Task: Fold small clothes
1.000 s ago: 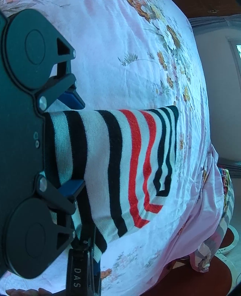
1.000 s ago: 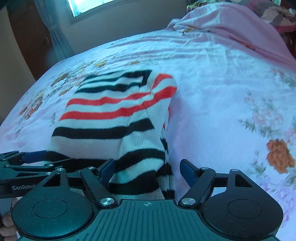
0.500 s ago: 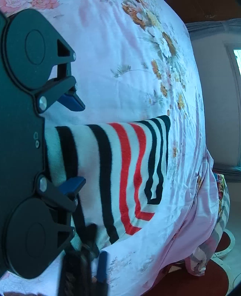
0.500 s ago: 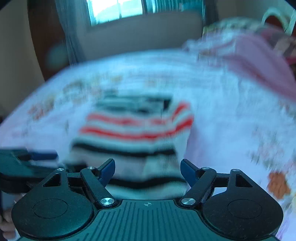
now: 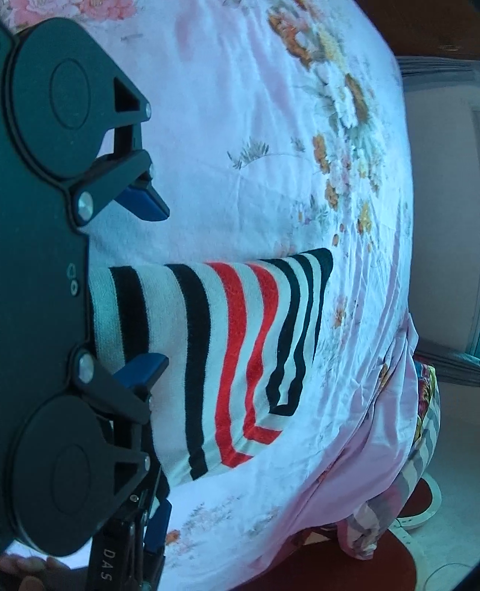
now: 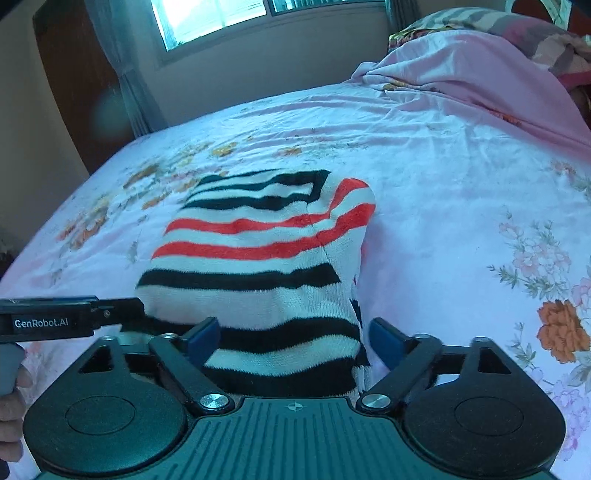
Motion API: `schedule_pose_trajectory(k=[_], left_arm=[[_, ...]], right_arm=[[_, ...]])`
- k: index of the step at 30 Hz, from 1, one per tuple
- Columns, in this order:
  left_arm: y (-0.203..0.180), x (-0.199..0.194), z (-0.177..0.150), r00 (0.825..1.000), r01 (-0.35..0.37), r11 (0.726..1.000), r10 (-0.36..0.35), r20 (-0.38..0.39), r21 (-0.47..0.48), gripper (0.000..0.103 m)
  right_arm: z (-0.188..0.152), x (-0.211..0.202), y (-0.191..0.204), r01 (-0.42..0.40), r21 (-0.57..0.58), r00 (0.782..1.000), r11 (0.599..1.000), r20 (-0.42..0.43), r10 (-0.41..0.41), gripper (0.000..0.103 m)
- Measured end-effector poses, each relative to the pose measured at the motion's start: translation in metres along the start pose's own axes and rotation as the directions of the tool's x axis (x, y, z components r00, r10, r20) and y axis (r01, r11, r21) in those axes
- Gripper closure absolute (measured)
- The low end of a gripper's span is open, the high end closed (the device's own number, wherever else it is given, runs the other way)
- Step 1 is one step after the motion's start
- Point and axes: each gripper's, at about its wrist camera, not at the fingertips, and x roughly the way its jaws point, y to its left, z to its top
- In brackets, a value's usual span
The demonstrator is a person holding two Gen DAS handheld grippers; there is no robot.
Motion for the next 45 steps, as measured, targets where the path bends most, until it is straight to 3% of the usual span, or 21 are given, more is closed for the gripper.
schedule_pose_trajectory(k=[10, 16, 18, 20, 23, 27, 28, 31, 33, 36, 38, 39, 41, 45], left_arm=[[0.004, 0.026, 0.009, 0.998, 0.042, 0.999, -0.043, -0.046, -0.026, 0.021], [0.011, 0.035, 0.014, 0.989, 0.132, 0.988, -0.137, -0.056, -0.080, 0.035], [0.012, 0.038, 0.015, 0.988, 0.139, 0.987, -0.144, -0.057, -0.085, 0.030], [0.013, 0.042, 0.016, 0.990, 0.128, 0.989, -0.132, -0.056, -0.076, 0.018], [0.019, 0.051, 0.018, 0.985, 0.155, 0.983, -0.161, -0.064, -0.100, 0.014], [0.031, 0.068, 0.019, 0.963, 0.237, 0.953, -0.257, -0.088, -0.191, 0.021], [0.032, 0.073, 0.019, 0.954, 0.260, 0.942, -0.284, -0.093, -0.211, 0.027], [0.039, 0.085, 0.016, 0.933, 0.306, 0.908, -0.346, -0.096, -0.287, 0.030], [0.039, 0.088, 0.014, 0.930, 0.317, 0.901, -0.356, -0.088, -0.297, 0.032], [0.031, 0.085, 0.014, 0.942, 0.296, 0.916, -0.328, -0.077, -0.272, 0.034], [0.024, 0.080, 0.015, 0.951, 0.277, 0.930, -0.301, -0.068, -0.242, 0.040], [0.024, 0.076, 0.015, 0.953, 0.273, 0.931, -0.296, -0.063, -0.240, 0.042], [0.023, 0.070, 0.017, 0.956, 0.271, 0.935, -0.290, -0.052, -0.229, 0.047], [0.027, 0.056, 0.021, 0.962, 0.261, 0.941, -0.272, -0.024, -0.214, 0.050]], right_arm=[[0.011, 0.020, -0.007, 0.005, 0.010, 0.999, 1.000, -0.033, -0.005, 0.011], [0.012, 0.036, -0.017, -0.018, 0.035, 0.997, 0.999, -0.080, 0.021, 0.011], [0.013, 0.040, -0.023, -0.035, 0.074, 0.995, 0.997, -0.088, 0.041, 0.011], [0.016, 0.043, -0.029, -0.052, 0.107, 0.994, 0.993, -0.085, 0.061, 0.011], [0.020, 0.052, -0.034, -0.065, 0.128, 0.992, 0.990, -0.099, 0.078, 0.011], [0.023, 0.066, -0.042, -0.101, 0.166, 0.987, 0.981, -0.109, 0.120, 0.011], [0.023, 0.069, -0.043, -0.107, 0.178, 0.986, 0.978, -0.108, 0.128, 0.011], [0.026, 0.077, -0.045, -0.121, 0.191, 0.985, 0.974, -0.102, 0.142, 0.011], [0.027, 0.081, -0.045, -0.126, 0.191, 0.984, 0.973, -0.097, 0.147, 0.011], [0.028, 0.088, -0.043, -0.129, 0.197, 0.985, 0.972, -0.086, 0.148, 0.011], [0.028, 0.087, -0.039, -0.147, 0.215, 0.982, 0.966, -0.083, 0.168, 0.031], [0.028, 0.085, -0.038, -0.149, 0.231, 0.982, 0.961, -0.076, 0.171, 0.036], [0.029, 0.077, -0.039, -0.172, 0.256, 0.980, 0.951, -0.055, 0.192, 0.058], [0.031, 0.065, -0.046, -0.263, 0.337, 0.957, 0.904, -0.025, 0.288, 0.066]])
